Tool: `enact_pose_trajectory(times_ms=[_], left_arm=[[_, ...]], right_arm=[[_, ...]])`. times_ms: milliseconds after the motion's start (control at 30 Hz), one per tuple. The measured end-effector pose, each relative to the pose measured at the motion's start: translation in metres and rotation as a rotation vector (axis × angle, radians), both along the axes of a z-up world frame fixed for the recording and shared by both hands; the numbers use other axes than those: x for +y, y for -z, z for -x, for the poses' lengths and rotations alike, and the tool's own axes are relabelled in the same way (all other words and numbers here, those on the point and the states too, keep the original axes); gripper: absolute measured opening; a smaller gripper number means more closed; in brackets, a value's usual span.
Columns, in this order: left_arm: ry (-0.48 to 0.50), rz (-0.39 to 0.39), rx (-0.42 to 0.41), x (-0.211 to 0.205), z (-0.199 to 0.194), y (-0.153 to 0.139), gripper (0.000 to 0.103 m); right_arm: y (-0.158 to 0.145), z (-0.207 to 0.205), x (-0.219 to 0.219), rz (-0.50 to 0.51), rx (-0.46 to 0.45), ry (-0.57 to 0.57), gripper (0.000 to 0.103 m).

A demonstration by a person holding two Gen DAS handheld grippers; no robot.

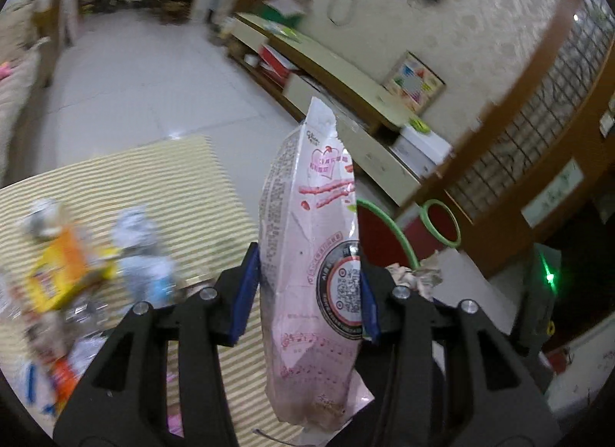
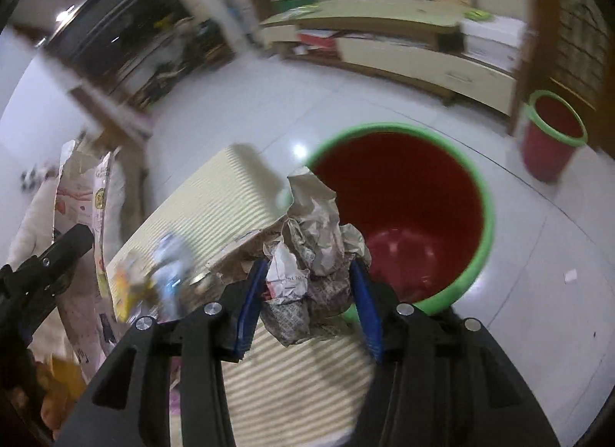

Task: Collect trash
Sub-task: 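Carry the crumpled paper over the green bin and open the right tool, then release the white-pink bag into the green bin with the left tool, then grasp the milk carton with the left tool while the right tool grasps the pink bag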

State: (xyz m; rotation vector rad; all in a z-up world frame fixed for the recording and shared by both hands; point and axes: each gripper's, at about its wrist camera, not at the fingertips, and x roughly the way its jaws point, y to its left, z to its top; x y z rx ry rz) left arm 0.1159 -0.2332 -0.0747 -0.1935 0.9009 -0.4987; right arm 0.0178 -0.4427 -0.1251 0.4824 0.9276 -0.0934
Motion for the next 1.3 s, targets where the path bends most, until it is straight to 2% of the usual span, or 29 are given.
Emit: enact_pose_trajectory(times_ms=[67,133,200,233,267,333,433,533,700,900,1133,1300], left_arm=[[0.042,-0.006,0.024,-0.03,-0.015,0.008,0.044],[0.1,-0.018,0.043,-0.057,-0.023,0.017,0.045],[0.155,-0.043,0.058,-0.08,-0.028,0.026,0.046],[0.17,-0.067,0.053,-0.091,-0.029,0.028,0.05],[0.177,-0.081,0.046,-0.097,-0.029,0.03,0.066],[0.168,-0.098,0.028,-0.101,-0.028,0.032,0.082],[0.16,-0.069,0.029,-0.095,-0.022,0.029,0.082],[0.142,-0.083,0.008,-0.08,-0.016,0.023,0.082],[0.065,-0.082,-0.01,-0.036,0.008,0.006,0.082],[-0.101,-0.062,0.018,0.041,0.045,0.003,0.082],[-0.262,-0.128,0.048,0.139,0.082,0.01,0.082],[-0.529,0.035,0.211,0.238,0.115,0.033,0.082]], right_arm=[[0.009,-0.004,-0.016,-0.006,0.017,0.034,0.044],[0.015,-0.003,-0.032,-0.017,0.022,0.067,0.049],[0.017,-0.004,-0.046,-0.019,0.023,0.098,0.058],[0.018,-0.006,-0.048,-0.016,0.027,0.111,0.06],[0.019,-0.007,-0.05,-0.01,0.029,0.122,0.062],[0.018,-0.008,-0.055,-0.005,0.034,0.141,0.067],[0.015,-0.006,-0.054,-0.013,0.031,0.153,0.069],[0.008,-0.001,-0.048,-0.008,0.02,0.148,0.07],[-0.008,0.009,-0.028,0.015,-0.003,0.109,0.074],[-0.024,0.019,0.019,0.062,-0.014,0.004,0.077],[-0.027,0.021,0.086,0.103,0.011,-0.172,0.081],[-0.02,0.023,0.128,0.089,0.032,-0.268,0.081]])
